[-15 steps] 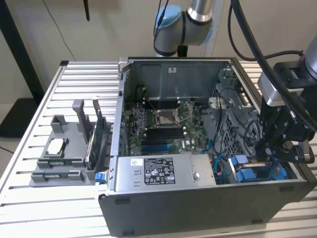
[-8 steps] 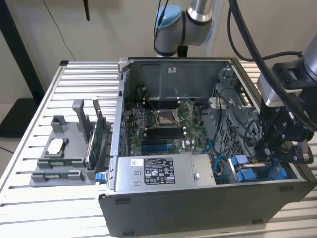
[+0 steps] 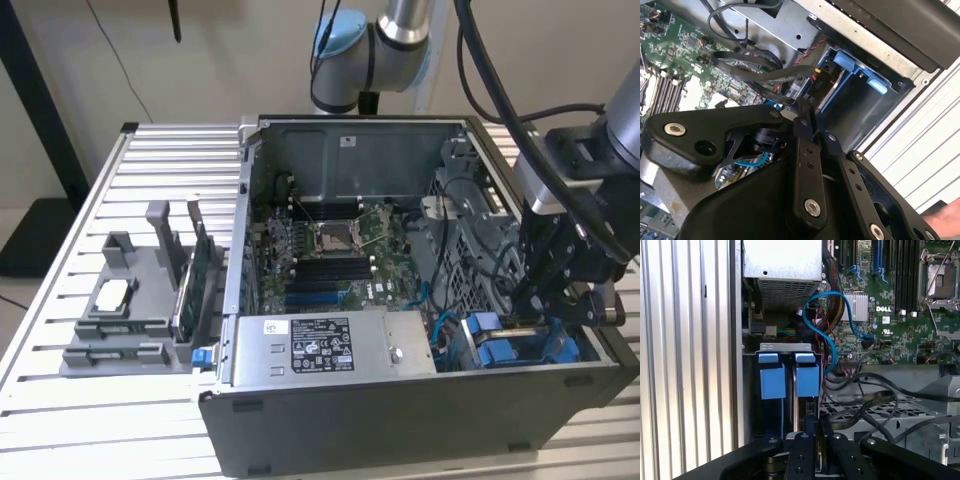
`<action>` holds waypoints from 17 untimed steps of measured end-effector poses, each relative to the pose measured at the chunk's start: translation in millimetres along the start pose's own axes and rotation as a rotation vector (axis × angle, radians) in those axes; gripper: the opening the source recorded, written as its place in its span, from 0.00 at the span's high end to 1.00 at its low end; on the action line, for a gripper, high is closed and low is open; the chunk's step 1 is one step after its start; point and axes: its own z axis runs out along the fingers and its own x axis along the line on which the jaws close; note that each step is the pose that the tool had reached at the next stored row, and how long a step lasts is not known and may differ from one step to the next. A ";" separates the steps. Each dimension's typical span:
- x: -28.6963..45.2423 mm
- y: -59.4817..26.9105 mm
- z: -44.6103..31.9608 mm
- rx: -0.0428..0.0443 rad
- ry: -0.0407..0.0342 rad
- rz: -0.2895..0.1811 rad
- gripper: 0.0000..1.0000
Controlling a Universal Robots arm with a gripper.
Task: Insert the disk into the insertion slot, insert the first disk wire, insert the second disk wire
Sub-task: 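Insert the second disk wire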
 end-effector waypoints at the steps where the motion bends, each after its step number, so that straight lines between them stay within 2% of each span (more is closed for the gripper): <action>1: -0.1 -0.6 0.3 0.0000 0.0002 0.000 0.84; 5: -0.1 -3.7 1.2 0.0000 0.0005 -0.001 0.84; 17: 0.8 -3.8 7.0 0.0000 0.0013 -0.001 0.84</action>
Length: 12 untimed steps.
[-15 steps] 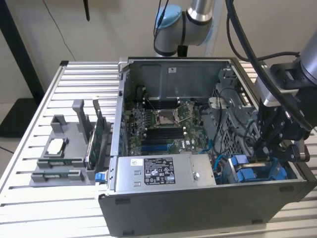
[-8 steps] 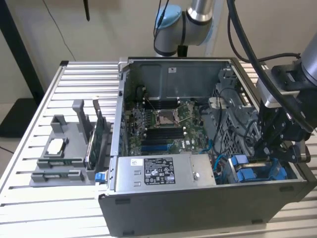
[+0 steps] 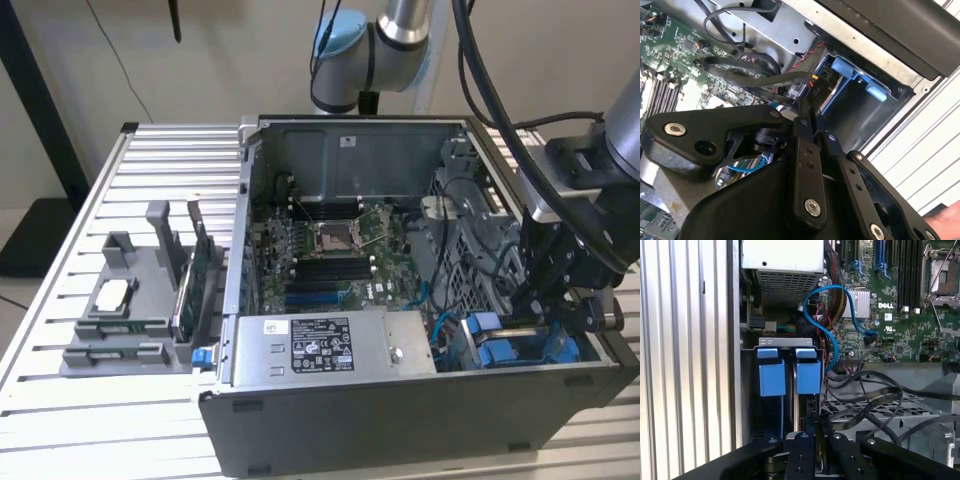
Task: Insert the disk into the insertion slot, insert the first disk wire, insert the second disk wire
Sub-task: 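Insert the second disk wire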
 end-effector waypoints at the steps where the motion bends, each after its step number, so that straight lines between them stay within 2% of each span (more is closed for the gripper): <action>1: 0.1 0.0 0.6 0.0000 0.0000 0.000 0.84; 8: 1.0 0.1 6.9 0.0007 0.0018 0.000 0.84; 11: 1.2 0.0 7.9 0.0009 -0.0019 0.000 0.82; 12: 1.0 0.0 6.2 0.0002 -0.0026 0.000 0.82</action>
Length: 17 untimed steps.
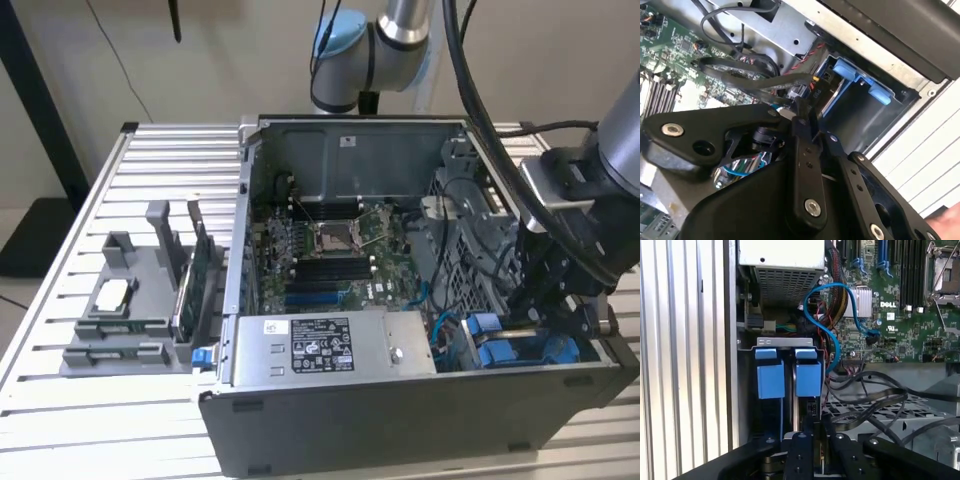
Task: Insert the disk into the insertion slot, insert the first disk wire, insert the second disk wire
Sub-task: 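Insert the second disk wire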
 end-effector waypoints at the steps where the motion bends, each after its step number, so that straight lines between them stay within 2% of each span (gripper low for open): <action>1: -0.4 0.0 -2.8 -0.0008 0.0006 0.000 0.77; 2: -1.0 0.0 -6.9 -0.0013 0.0029 0.000 0.77; 12: -7.5 0.0 -48.6 -0.0035 0.0027 0.001 0.77; 17: -7.7 0.0 -50.4 -0.0035 0.0048 0.001 0.77</action>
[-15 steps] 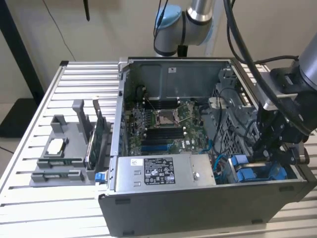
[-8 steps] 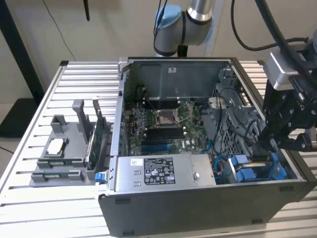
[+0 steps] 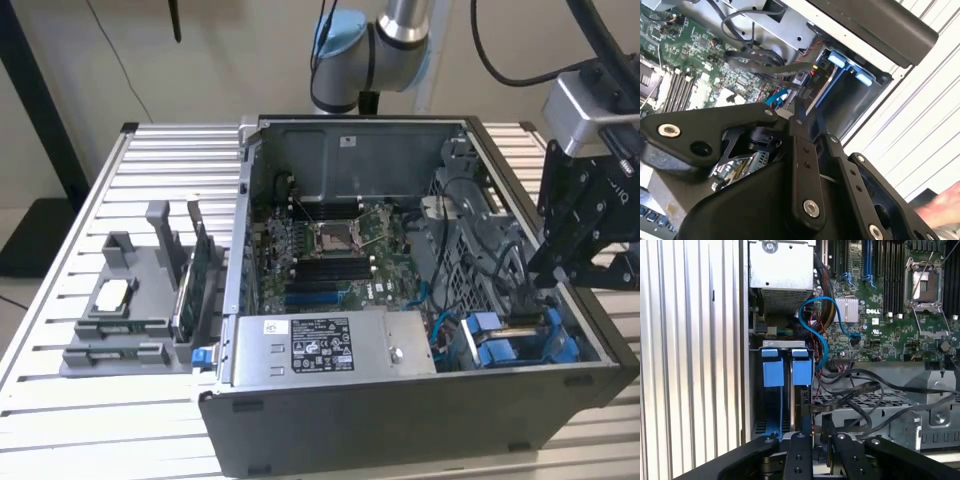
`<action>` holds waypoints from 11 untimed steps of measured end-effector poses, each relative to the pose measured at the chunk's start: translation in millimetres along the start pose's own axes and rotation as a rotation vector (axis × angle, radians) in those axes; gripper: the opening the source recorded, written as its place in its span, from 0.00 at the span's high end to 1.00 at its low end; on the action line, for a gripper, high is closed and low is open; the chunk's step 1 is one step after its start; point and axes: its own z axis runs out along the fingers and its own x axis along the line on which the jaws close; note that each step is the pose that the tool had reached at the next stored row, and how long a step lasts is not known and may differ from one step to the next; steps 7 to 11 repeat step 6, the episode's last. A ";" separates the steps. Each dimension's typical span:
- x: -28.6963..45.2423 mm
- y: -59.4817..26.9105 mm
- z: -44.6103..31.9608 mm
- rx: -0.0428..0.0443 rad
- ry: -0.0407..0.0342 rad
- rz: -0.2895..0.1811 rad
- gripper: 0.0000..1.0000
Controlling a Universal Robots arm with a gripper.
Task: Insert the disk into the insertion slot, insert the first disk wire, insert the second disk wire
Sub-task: 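Insert the second disk wire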
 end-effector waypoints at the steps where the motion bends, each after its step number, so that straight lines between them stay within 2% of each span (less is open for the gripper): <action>1: -0.1 0.0 -0.1 0.0000 0.0005 0.000 0.77; 11: -0.1 0.0 -0.1 0.0000 0.0032 0.000 0.77</action>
